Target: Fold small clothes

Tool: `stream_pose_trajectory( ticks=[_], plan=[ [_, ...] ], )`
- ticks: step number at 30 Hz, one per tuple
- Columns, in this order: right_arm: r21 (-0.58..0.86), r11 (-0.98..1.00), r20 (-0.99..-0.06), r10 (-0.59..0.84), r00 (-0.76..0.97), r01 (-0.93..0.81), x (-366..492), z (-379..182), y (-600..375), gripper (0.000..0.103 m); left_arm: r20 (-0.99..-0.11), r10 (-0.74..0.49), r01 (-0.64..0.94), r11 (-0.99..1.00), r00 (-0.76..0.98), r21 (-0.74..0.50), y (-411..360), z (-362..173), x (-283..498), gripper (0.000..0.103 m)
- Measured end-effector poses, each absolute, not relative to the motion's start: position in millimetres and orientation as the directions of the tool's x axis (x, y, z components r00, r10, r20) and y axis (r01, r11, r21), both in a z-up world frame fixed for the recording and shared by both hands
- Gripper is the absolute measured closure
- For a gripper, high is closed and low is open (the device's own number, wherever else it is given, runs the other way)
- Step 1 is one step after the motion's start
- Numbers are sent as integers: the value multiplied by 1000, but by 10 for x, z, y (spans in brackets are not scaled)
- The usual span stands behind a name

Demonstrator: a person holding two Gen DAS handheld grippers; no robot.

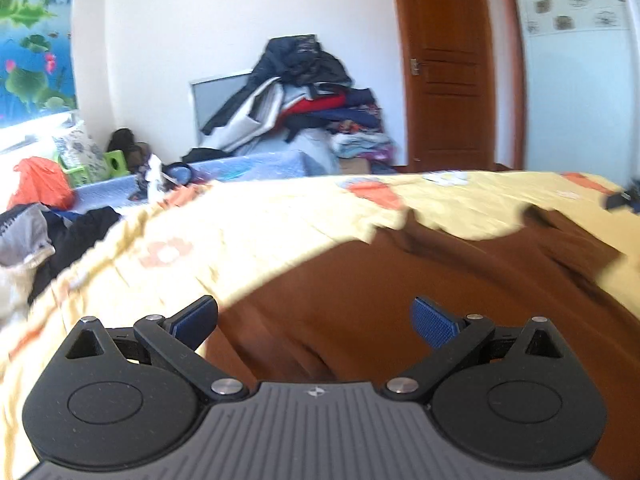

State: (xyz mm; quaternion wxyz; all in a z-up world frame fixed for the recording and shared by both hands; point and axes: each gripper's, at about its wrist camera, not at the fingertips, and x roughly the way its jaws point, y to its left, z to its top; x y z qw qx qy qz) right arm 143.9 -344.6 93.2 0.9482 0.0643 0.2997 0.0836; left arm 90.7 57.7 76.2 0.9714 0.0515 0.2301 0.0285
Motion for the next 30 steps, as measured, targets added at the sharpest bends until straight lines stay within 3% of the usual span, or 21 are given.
stream_pose_trajectory(
  ticks=[3, 7, 10, 11, 12, 13, 18, 22, 27, 30],
  plan=[
    [170, 984, -649, 149, 746, -48, 1959, 664, -3635, 1, -526, 113, -78, 993, 843, 90, 815, 634, 1419, 0],
    [240, 970, -745, 212, 632, -42, 2349, 266, -3634, 15, -595, 53, -79, 997, 802, -18, 983, 409, 1706, 0],
    [83, 993, -742, 120, 660, -87, 2329, 145, -3399, 27, -616, 45, -87, 996, 787, -38, 943, 248, 1697, 0],
    [52, 994, -734, 101, 671, -93, 2306, 148, -3379, 47, -628, 55, -94, 995, 776, -29, 909, 186, 1707, 0],
    [76, 993, -729, 120, 674, -94, 2289, 171, -3402, 76, -642, 66, -101, 995, 764, -17, 888, 131, 1721, 0],
    [147, 986, -732, 164, 661, -82, 2307, 191, -3489, 85, -656, 79, -107, 994, 750, -3, 872, 90, 1747, 0],
    [253, 965, -642, 216, 736, -62, 1959, 510, -3952, 86, -658, 87, -119, 993, 748, -4, 876, 83, 1750, 0],
    [263, 965, -587, 167, 792, -9, 1469, 856, -4480, 86, -654, 70, -125, 991, 754, -39, 930, 83, 1739, 0],
    [216, 969, -605, 35, 795, 122, 856, 1037, -5103, 86, -652, 69, -124, 992, 755, -39, 936, 84, 1735, 0],
    [141, 970, -670, -53, 740, 197, 579, 869, -5289, 85, -653, 66, -119, 992, 754, -37, 936, 91, 1737, 0]
  ],
)
